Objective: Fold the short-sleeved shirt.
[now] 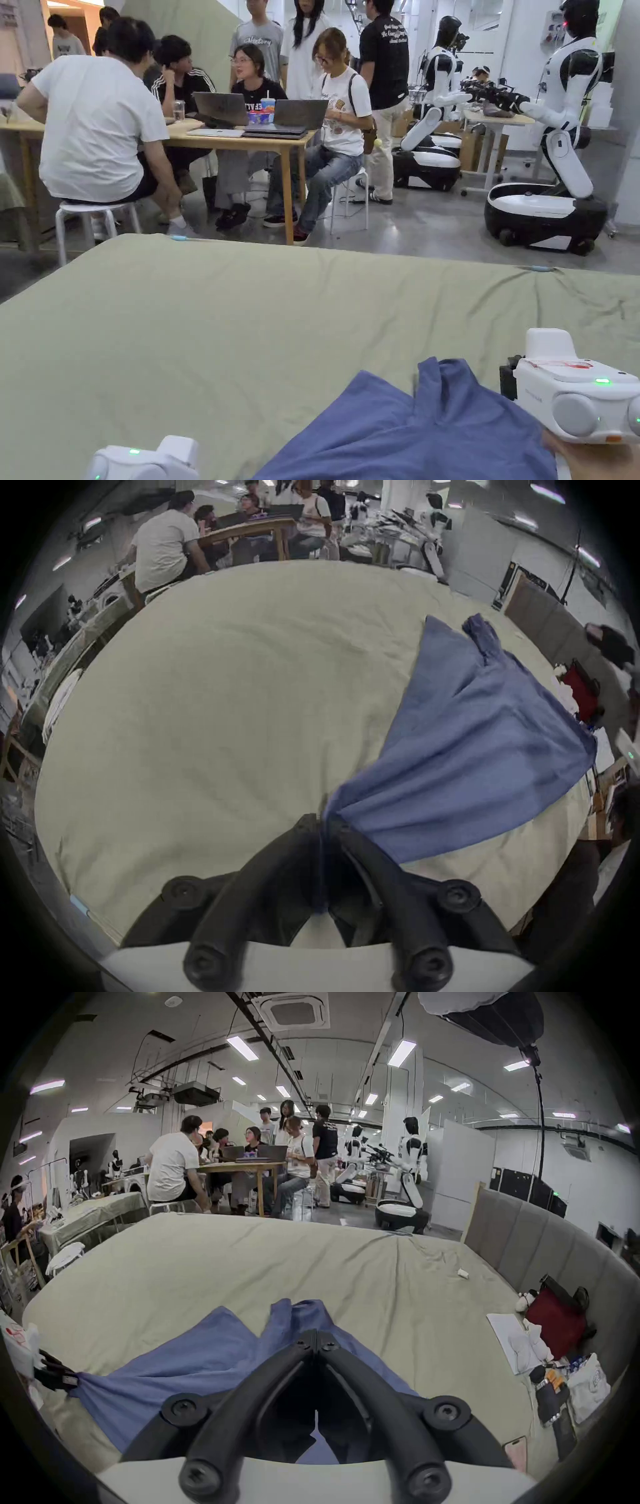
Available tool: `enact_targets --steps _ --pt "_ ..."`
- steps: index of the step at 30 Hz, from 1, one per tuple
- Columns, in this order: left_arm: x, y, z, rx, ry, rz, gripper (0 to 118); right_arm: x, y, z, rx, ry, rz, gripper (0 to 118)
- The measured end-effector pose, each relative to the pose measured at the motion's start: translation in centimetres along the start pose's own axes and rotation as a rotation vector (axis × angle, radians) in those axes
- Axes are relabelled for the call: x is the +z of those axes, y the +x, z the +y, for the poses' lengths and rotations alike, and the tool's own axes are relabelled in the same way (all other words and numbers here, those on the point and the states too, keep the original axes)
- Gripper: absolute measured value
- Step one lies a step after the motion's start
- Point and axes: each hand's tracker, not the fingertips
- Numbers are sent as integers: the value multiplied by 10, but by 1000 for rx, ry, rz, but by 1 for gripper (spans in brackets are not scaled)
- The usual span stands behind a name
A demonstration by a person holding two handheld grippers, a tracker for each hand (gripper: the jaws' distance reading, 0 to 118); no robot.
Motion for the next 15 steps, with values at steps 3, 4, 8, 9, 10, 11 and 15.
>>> enact_targets --steps 3,4,8,9,10,11,15 --pt "14 -4 -4 31 43 -60 3 -36 18 4 -19 -113 6 0" --pt "17 -5 -6 54 58 -85 3 -53 23 3 -18 -147 7 0" --pt "25 -2 -10 43 96 -75 3 -119 38 -4 6 -262 -10 0" --pt "27 -1 -10 41 105 -77 3 -131 40 -7 16 -279 1 0" --pt "28 0 -9 36 112 -76 3 -154 44 -11 29 -298 6 4" --pt "29 0 -9 31 116 -76 3 -168 47 -16 27 -295 9 23" --pt "30 4 -9 -11 114 -74 3 -206 53 -29 5 -390 18 95"
